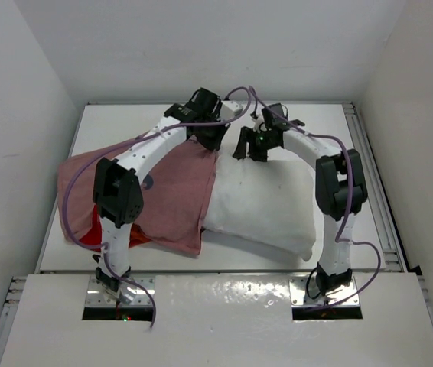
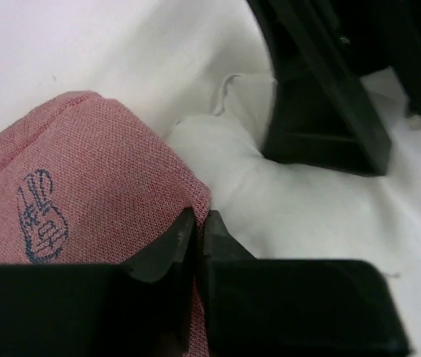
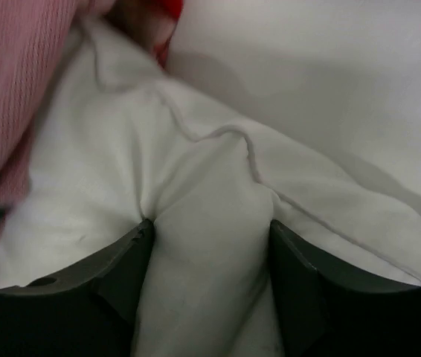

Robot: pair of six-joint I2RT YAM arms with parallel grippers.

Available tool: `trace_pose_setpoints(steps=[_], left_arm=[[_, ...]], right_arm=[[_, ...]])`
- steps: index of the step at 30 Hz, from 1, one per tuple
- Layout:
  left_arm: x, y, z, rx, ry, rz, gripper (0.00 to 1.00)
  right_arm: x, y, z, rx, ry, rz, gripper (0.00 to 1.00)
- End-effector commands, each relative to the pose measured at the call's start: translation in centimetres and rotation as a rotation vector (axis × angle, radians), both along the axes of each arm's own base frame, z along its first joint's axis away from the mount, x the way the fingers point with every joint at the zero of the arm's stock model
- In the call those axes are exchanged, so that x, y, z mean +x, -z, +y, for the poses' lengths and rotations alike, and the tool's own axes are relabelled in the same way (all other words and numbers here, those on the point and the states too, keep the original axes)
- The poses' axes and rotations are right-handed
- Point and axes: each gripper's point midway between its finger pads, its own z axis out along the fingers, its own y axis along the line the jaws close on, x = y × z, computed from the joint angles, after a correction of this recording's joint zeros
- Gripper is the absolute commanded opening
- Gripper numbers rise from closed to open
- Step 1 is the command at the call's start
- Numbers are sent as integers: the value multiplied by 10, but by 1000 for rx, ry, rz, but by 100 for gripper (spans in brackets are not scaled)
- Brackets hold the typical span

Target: Put the pillow into the pillowcase

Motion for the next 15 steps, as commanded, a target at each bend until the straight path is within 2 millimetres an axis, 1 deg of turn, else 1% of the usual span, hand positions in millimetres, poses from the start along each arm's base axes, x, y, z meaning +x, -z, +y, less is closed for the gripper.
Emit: trace_pose_setpoints(steps=[1, 2, 3, 4, 5, 6, 7, 8, 9, 10, 11, 12, 13, 14, 15], left_arm=[[-17, 4, 0, 0, 48, 59, 0], [-18, 4, 3, 3, 52, 79, 0], [-16, -3, 4, -15, 54, 80, 0], [-13, -11, 4, -31, 52, 68, 0], [-4, -31, 2, -50, 38, 13, 0], [1, -46, 1, -65, 29, -33, 0], [5, -60, -1, -77, 29, -79, 0], [8, -93, -5, -115, 42, -175, 0], [4, -111, -12, -138, 66, -227, 0], [0, -142, -16, -181, 91, -310, 0], [-7, -157, -21, -198, 128, -351, 0], [-19, -168, -32, -222, 175, -371, 0], [-25, -181, -37, -241, 204, -392, 0], [-36, -176, -40, -230, 250, -350, 0], [-49, -185, -50, -264, 310, -340, 0]], right_arm=[[-59, -23, 32, 151, -194, 29, 57], [-62, -27, 32, 176, -190, 29, 28], [-61, -37, 35, 211, -195, -1, 13], [-68, -47, 34, 231, -173, -5, 0], [-69, -57, 36, 252, -162, -19, 0], [-63, -74, 44, 294, -168, -92, 0], [-70, -79, 48, 320, -169, -109, 0], [-80, -112, 60, 365, -186, -179, 0], [-85, -127, 67, 381, -199, -237, 0], [-80, -137, 71, 390, -174, -326, 0], [-88, -149, 78, 406, -175, -365, 0], [-85, -188, 81, 466, -166, -513, 0], [-86, -187, 79, 479, -132, -533, 0], [-89, -198, 81, 523, -108, -533, 0], [-89, -215, 81, 562, -106, -586, 0]])
